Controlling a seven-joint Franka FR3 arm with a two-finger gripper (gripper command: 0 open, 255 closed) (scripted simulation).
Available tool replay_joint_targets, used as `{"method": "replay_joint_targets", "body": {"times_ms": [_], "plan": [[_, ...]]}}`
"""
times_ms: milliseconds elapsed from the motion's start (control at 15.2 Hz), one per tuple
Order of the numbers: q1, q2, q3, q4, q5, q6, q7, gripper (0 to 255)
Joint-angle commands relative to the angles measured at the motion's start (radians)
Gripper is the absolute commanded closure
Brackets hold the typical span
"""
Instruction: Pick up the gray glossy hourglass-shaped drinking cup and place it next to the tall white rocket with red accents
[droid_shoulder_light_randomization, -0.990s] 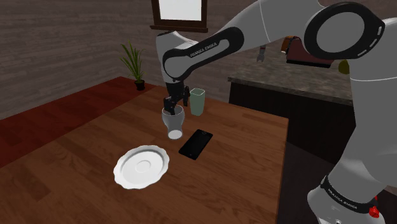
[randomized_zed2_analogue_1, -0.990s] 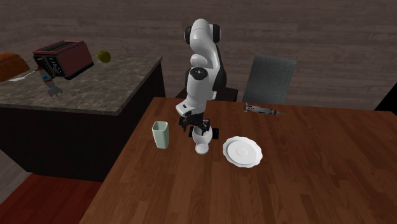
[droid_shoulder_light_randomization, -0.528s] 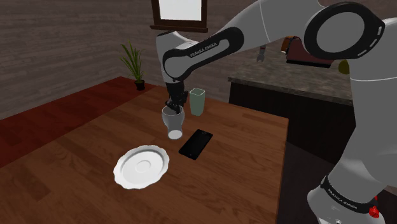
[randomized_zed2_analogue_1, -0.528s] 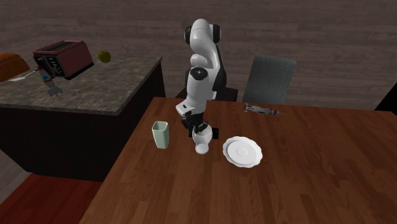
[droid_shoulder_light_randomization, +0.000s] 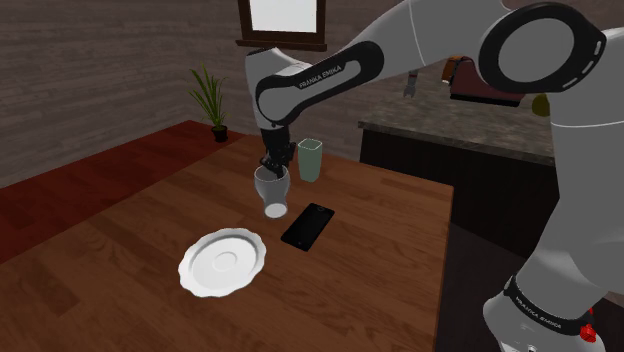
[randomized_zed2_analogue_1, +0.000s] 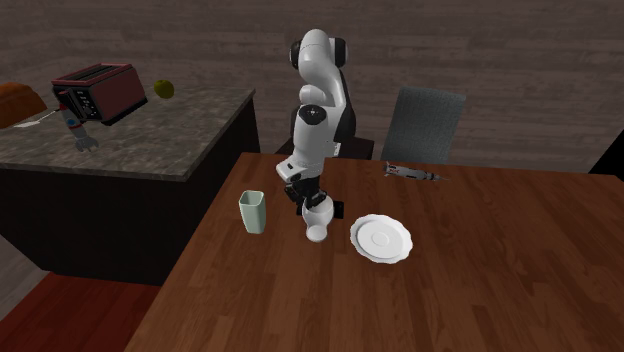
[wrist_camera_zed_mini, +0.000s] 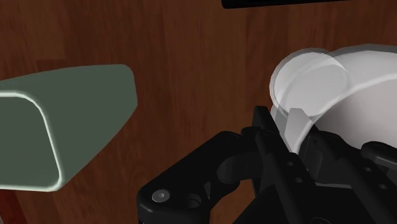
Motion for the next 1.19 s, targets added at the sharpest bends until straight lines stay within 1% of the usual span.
{"method": "replay_joint_targets", "body": {"times_ms": [0,594,1122], "plan": [[0.0,-0.006,0.001,0.011,0.002,-0.017,-0.002,255],[0.002,-0.034,0.005,0.089,0.011,-0.123,-0.015,255],[0.005,-0.045,0.007,0.181,0.016,-0.225,-0.026,255]]}}
